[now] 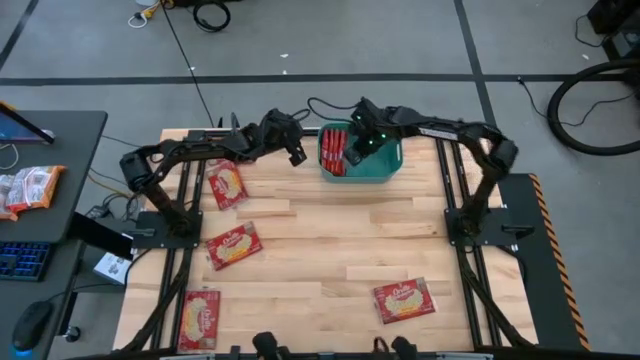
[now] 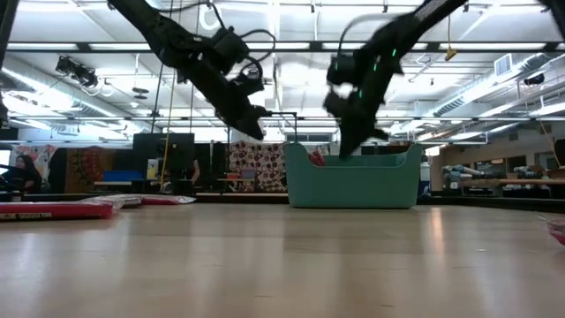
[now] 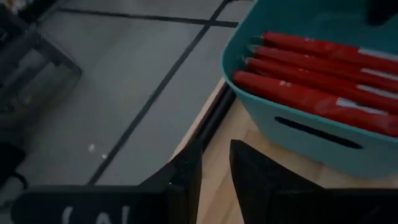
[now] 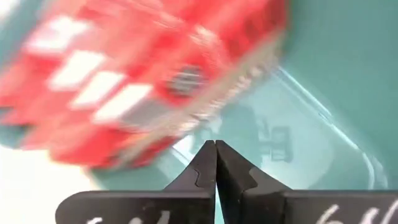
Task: Sort popcorn bags into baskets
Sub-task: Put the popcorn bag into the bin
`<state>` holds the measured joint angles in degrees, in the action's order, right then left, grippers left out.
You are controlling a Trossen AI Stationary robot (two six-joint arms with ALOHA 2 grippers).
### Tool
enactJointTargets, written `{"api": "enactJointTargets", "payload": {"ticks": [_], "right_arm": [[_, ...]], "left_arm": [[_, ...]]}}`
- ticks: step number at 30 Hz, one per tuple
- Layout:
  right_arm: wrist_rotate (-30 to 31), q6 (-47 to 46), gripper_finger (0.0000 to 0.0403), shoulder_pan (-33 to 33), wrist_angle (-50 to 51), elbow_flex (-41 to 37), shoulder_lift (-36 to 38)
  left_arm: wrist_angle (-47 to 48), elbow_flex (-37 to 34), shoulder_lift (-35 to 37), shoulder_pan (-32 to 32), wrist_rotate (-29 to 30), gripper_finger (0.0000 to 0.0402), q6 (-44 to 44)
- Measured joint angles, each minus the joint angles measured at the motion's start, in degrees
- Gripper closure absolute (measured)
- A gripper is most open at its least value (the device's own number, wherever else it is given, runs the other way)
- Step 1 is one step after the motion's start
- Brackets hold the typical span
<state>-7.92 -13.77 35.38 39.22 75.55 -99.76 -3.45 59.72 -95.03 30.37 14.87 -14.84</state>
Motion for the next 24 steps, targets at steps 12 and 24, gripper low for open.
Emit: {"api": "enactJointTargets", "payload": {"ticks": [12, 24], "right_arm": [[0.58, 0.30, 0.0396, -28.13, 2.74, 0.09, 14.79], [-2.75, -19.60, 0.0396, -57.89, 8.19, 0.04, 3.06]], "left_arm": [[9.80, 0.00, 11.70, -4.38, -5.10, 0.0313, 17.96], [19.51, 0.00, 18.96, -18.62, -1.56, 0.0313, 21.07]]}}
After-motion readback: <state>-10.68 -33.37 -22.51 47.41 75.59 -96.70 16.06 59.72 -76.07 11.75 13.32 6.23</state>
